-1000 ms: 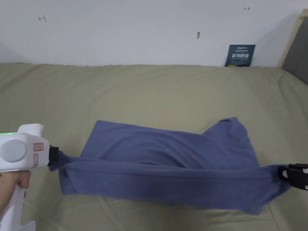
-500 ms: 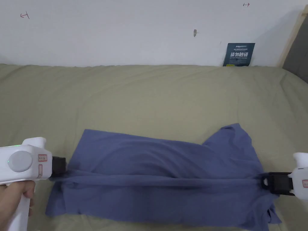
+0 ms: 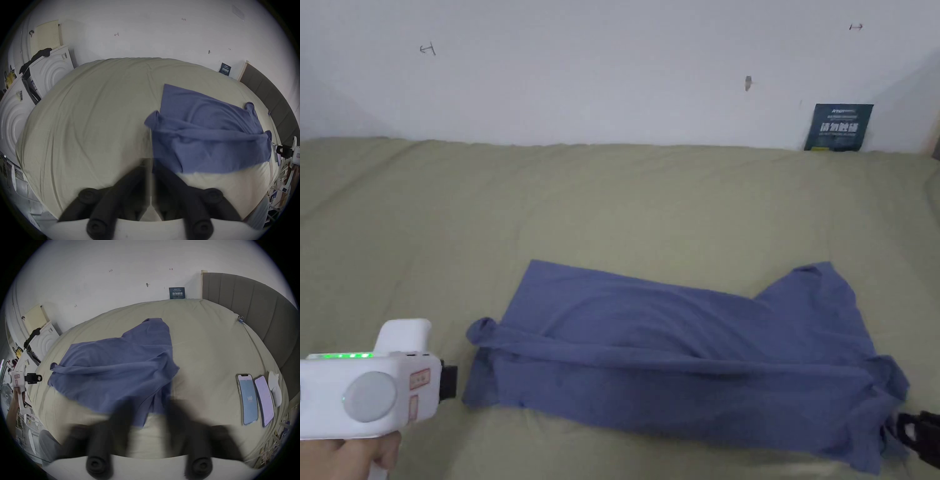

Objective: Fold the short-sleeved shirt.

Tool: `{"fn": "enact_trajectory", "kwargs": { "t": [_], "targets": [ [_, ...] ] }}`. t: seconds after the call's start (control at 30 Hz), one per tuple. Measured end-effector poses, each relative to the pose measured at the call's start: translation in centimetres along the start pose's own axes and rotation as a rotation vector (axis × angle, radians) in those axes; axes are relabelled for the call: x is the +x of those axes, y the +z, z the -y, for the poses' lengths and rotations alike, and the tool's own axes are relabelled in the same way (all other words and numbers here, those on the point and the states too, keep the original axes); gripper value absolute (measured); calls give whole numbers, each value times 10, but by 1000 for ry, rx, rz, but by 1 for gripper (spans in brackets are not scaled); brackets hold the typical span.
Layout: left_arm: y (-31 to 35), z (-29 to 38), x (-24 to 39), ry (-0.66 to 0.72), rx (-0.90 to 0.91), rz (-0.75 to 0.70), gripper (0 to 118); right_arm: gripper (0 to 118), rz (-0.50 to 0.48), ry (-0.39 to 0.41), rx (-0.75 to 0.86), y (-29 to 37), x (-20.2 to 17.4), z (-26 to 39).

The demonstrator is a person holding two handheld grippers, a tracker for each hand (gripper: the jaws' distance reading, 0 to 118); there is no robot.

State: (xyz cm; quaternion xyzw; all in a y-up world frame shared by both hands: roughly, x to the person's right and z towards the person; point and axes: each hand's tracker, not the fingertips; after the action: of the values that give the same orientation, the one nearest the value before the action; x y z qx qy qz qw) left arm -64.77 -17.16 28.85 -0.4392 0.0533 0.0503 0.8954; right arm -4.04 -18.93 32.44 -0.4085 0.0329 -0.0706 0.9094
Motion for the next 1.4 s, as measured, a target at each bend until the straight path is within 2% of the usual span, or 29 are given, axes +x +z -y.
{"fn": "enact_trajectory", "kwargs": {
  "t": [0.03,0.23,0.27,0.3,0.33,0.37,0.4,0.43,0.5,0.57,0.6,0.63,0.67,0.7,0.73,0.77,0.8,0.87,0.9,0.93,0.97,1.0,1.2,1.23,1.3,1.33,1.37,1.4],
  "targets": [
    [0,7,-1,-5,-1,-8,0,0,18,3,5,3,-2,6],
    [-8,9,-6,41,-49,62,0,0,4,24,-11,23,-15,8],
    [-9,6,-4,44,-55,81,8,0,1,23,-12,23,-15,8],
    [-13,2,0,53,-62,105,41,0,-4,22,-12,23,-13,8],
    [-21,-2,2,49,-67,84,109,0,-8,20,-18,23,-16,7],
    [-30,-5,5,49,-74,73,118,0,-10,20,-20,23,-20,7],
    [-38,-4,10,22,-118,50,113,0,-11,19,-21,22,-19,6],
    [-43,4,19,57,-110,73,113,0,-14,16,-28,21,-18,4],
    [-63,6,24,32,-127,68,113,0,-11,24,-38,17,-21,5],
    [-59,-9,27,20,-146,73,108,0,-5,23,-53,14,-16,3],
    [-61,-10,31,1,-145,57,98,0,0,17,-59,12,-14,3],
    [-62,-10,34,-15,-143,45,75,0,3,19,-65,-4,-3,7],
    [-69,-10,32,-16,-145,44,75,0,7,18,-68,-5,0,6],
    [-71,-11,32,-23,-152,54,66,0,12,15,-71,-7,3,5],
    [-68,-11,34,-27,-141,68,36,0,18,8,-73,-8,3,8],
    [-65,-12,36,-37,-114,101,13,0,23,6,-75,-9,4,9],
    [-63,-12,39,-31,-129,124,10,0,27,8,-73,-9,6,8],
    [-63,-12,43,-68,-135,80,10,3,29,-1,-72,-9,8,4],
    [-63,-12,43,-75,-131,77,10,19,35,-11,-71,-10,7,3],
    [-65,-14,41,-66,-140,85,10,70,22,-26,-70,-11,7,1],
    [-66,-15,39,-61,-141,86,10,109,-9,-38,-84,-15,8,1],
    [-66,-16,38,-54,-143,89,10,118,-48,-45,-116,-20,8,0],
    [-63,-16,42,-51,-136,80,10,118,-11,46,-187,-67,-4,10],
    [-63,-17,43,-50,-137,79,10,109,-2,58,-223,-74,-2,10],
    [-64,-18,44,-50,-137,78,10,73,33,87,-201,-78,6,3],
    [-65,-20,43,-49,-141,81,10,62,59,127,-192,-75,9,1],
    [-65,-20,43,-52,-143,80,10,38,-3,117,-180,-70,13,-1],
    [-64,-20,43,-56,-142,79,10,8,-10,111,-177,-65,16,-3]
  ]
}}
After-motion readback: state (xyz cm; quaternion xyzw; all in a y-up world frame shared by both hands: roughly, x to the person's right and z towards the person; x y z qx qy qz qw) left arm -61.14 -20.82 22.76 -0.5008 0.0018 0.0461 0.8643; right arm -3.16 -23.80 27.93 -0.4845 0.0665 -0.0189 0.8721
